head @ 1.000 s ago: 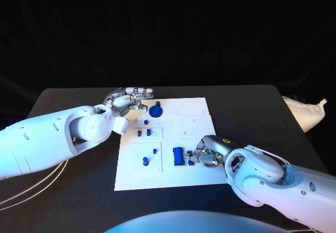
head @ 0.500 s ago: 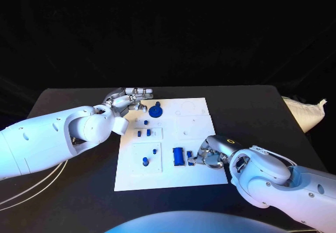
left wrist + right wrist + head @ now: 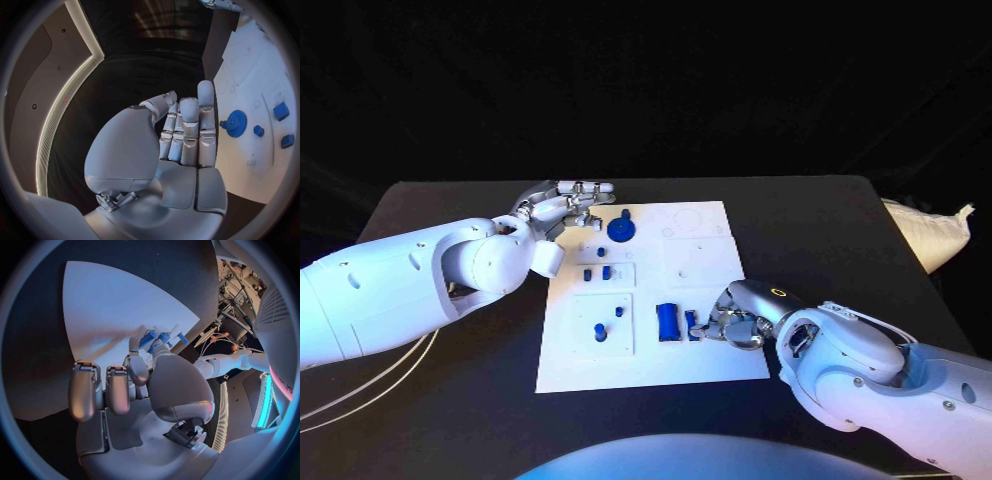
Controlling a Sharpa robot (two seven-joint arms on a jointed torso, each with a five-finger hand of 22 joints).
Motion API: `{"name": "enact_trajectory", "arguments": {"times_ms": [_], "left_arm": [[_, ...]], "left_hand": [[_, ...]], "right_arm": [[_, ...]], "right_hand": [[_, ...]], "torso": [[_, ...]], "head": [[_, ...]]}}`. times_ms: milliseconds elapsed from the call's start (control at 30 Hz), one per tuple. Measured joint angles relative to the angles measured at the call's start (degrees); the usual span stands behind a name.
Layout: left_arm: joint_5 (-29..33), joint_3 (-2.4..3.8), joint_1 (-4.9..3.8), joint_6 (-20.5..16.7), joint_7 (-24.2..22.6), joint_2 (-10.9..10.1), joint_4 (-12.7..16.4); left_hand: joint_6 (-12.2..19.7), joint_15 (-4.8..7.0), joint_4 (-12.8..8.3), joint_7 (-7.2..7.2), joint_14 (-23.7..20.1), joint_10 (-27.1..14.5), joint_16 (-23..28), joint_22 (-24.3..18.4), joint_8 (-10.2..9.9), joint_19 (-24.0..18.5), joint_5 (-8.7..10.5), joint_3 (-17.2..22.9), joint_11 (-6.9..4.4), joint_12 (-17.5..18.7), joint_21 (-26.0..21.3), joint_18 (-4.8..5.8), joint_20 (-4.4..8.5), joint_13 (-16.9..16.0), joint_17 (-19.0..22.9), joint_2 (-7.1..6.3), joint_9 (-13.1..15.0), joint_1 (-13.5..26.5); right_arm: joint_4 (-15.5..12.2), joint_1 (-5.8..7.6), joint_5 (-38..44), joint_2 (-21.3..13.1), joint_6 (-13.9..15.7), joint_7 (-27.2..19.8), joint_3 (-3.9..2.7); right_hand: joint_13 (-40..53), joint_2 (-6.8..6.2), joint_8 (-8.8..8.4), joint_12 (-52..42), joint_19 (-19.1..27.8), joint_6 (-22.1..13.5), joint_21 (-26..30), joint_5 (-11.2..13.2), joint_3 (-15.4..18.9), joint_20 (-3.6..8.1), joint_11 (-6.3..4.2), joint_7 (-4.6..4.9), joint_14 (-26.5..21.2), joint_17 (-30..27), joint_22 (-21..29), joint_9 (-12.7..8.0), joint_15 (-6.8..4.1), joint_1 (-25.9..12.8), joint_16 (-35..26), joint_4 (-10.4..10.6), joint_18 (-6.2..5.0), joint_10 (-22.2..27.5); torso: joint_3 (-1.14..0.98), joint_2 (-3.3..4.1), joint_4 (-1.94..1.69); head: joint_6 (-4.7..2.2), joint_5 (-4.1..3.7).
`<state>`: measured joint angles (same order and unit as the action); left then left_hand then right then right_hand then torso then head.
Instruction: Assemble the parts on the task board
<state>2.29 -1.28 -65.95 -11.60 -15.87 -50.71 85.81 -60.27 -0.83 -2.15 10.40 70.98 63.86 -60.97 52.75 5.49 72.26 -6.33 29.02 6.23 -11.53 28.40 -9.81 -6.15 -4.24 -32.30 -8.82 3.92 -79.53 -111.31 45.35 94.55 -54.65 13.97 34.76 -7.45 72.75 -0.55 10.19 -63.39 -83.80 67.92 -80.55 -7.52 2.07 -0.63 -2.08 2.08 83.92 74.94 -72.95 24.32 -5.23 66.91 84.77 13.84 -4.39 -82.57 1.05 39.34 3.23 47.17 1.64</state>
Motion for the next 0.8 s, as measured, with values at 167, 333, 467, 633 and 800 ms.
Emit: {"name": "enact_trajectory", "arguments": {"times_ms": [167,333,467,633,800], "left_arm": [[-0.07,0.00,0.02,0.01,0.02,0.03,-0.01],[-0.11,0.00,0.03,0.03,0.04,0.07,-0.01],[-0.14,0.00,0.04,0.04,0.05,0.08,-0.06],[-0.16,0.00,0.05,0.05,0.06,0.11,-0.10],[-0.18,0.00,0.08,0.06,0.07,0.17,-0.14]], "left_hand": [[0.00,0.00,0.00,0.00,0.00,0.00,0.00,0.00,0.00,0.00,0.00,0.00,0.00,0.00,0.00,0.00,0.00,0.00,0.00,0.00,0.00,0.00],[0.00,0.00,0.00,0.00,0.00,0.00,0.00,0.00,0.00,0.00,0.00,0.00,0.00,0.00,0.00,0.00,0.00,0.00,0.00,0.00,0.00,0.00],[0.00,-0.01,0.00,0.00,0.01,0.00,0.00,0.00,0.00,0.00,0.00,0.00,0.00,0.00,0.00,0.00,0.00,0.00,0.00,0.00,0.00,0.00],[0.00,-0.01,0.00,0.00,0.01,0.00,0.00,0.00,0.00,0.00,0.00,0.00,0.00,0.00,0.00,0.00,0.00,0.00,-0.01,0.00,0.00,0.00],[0.00,-0.01,0.00,0.00,0.01,0.00,0.00,0.01,0.00,0.00,0.00,0.00,0.00,0.00,0.00,0.00,0.00,0.00,-0.01,0.00,0.00,0.00]], "right_arm": [[0.78,0.00,0.02,0.23,-0.31,-0.02,0.00],[1.86,0.00,0.02,1.16,-0.66,-0.08,-0.08],[2.41,0.01,0.02,1.95,-0.76,-0.35,-0.13],[2.91,0.01,0.07,2.57,-0.74,-0.80,-0.17],[3.22,-0.01,0.27,2.86,-0.60,-1.16,-0.17]], "right_hand": [[0.04,0.02,0.00,0.05,0.00,0.00,0.00,0.00,0.15,0.00,0.00,0.00,0.00,0.00,-0.12,0.00,0.00,0.02,0.00,0.16,0.00,0.00],[0.26,0.72,0.00,0.06,0.00,-0.01,0.00,0.01,0.79,0.00,0.01,0.01,0.00,-0.01,-0.18,0.06,0.00,1.46,0.00,-0.34,0.00,0.01],[0.28,0.70,0.00,0.09,0.00,-0.01,0.00,1.17,0.96,0.00,0.11,0.01,0.00,-0.01,-0.24,0.13,0.00,3.44,0.00,-1.51,0.00,0.11],[0.33,0.82,0.00,0.21,0.00,-0.01,0.00,2.34,0.76,0.00,0.21,0.01,0.00,-0.01,-0.24,0.13,0.01,4.62,0.00,-1.93,0.00,0.22],[0.32,0.99,0.00,0.21,0.00,-0.01,0.00,2.35,0.77,0.00,0.22,0.01,0.00,-0.01,-0.24,0.13,0.01,4.92,0.00,-1.93,0.00,0.22]], "torso": [[0.03,0.01,-0.02],[0.02,0.01,-0.09],[-0.01,0.01,-0.11],[-0.01,0.01,-0.10],[0.00,-0.02,-0.01]], "head": [[0.13,-0.03],[0.31,-0.01],[0.47,0.12],[0.60,0.22],[0.62,0.24]]}}
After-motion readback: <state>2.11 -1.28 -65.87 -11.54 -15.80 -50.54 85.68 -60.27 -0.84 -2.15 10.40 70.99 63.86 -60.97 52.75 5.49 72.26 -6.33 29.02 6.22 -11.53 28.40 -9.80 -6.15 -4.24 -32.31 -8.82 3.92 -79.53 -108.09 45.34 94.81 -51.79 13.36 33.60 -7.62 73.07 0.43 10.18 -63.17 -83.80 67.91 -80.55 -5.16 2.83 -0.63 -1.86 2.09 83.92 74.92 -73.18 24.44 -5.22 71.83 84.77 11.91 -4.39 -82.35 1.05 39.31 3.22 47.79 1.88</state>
